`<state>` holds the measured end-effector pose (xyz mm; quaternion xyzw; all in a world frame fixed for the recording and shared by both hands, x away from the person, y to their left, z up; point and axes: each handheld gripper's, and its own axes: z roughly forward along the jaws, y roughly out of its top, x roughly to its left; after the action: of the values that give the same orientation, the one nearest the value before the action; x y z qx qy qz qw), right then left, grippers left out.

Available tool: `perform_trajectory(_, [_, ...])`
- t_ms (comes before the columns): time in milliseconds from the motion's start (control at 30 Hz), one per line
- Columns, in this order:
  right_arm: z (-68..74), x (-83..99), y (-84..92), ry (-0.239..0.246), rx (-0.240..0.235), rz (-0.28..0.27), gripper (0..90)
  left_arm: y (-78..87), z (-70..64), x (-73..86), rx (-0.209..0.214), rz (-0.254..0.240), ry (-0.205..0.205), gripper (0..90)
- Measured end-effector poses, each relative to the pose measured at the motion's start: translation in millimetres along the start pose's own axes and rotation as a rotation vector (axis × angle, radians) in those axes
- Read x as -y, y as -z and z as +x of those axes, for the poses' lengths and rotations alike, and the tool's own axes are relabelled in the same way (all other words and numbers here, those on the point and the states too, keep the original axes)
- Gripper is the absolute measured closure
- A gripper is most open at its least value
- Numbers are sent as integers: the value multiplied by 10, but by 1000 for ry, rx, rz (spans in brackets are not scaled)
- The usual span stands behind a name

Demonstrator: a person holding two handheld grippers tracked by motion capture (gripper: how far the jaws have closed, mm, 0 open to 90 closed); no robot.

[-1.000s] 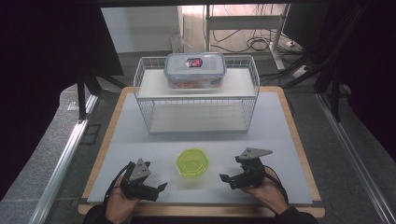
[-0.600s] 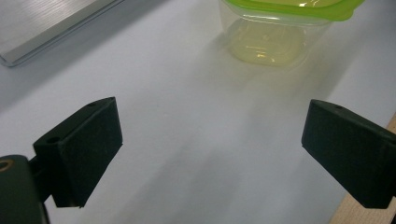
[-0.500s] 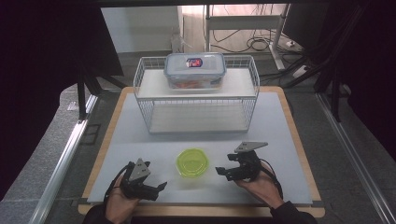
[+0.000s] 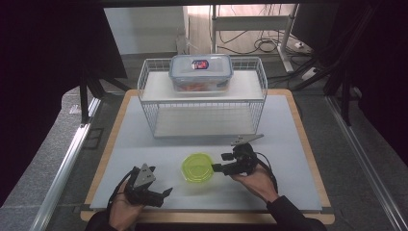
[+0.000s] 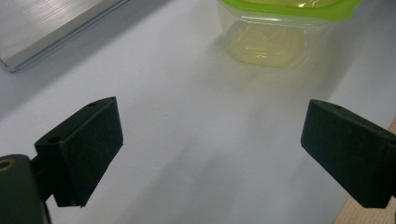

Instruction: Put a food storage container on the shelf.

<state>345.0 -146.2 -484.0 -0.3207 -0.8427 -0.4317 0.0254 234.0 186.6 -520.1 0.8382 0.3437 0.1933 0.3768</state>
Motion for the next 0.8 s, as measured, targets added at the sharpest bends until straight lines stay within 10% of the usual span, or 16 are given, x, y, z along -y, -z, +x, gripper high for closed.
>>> perform_trajectory(800, [-368, -132, -289, -257, -267, 114, 799, -23, -27, -2, -6, 18, -24, 66])
